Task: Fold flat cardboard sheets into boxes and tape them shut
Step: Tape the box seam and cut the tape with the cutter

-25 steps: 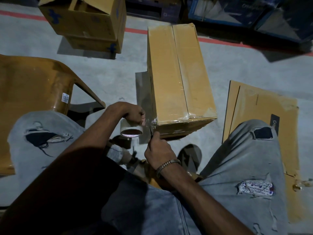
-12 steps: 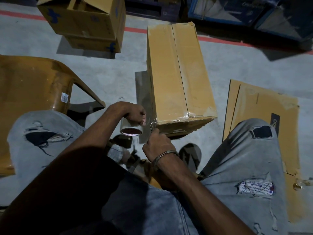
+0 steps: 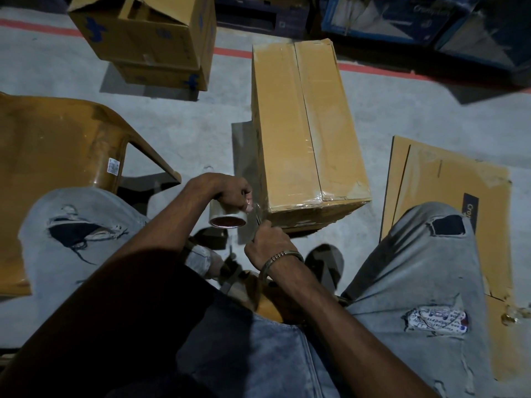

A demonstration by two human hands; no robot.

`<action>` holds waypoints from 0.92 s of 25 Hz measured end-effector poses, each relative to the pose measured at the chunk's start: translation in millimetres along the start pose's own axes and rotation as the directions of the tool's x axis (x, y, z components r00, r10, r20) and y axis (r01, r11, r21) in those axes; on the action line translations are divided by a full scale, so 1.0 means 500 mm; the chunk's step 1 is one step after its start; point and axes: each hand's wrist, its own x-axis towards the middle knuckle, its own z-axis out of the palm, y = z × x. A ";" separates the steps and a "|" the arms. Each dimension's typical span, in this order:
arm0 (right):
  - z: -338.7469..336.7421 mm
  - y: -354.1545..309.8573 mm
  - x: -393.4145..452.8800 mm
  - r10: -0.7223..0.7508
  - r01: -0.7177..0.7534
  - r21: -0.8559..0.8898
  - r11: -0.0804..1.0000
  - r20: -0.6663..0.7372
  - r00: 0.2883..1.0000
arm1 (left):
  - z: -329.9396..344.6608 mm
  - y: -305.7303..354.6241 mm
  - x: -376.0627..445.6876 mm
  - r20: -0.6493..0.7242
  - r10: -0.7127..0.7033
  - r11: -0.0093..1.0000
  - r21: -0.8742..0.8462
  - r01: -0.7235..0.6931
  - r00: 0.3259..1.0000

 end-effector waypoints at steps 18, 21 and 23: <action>-0.085 0.087 0.101 -0.142 0.159 0.054 0.986 -0.242 0.960 | -0.031 -0.017 -0.014 -0.056 -0.106 0.977 0.179 0.114 0.993; -0.067 0.082 0.126 -0.058 0.099 0.109 0.989 -0.334 0.941 | -0.034 -0.014 -0.014 -0.053 -0.110 0.979 0.168 0.117 0.993; -0.049 0.077 0.134 -0.060 0.095 0.060 0.994 -0.425 0.903 | -0.037 -0.012 -0.014 -0.057 -0.116 0.980 0.159 0.123 0.992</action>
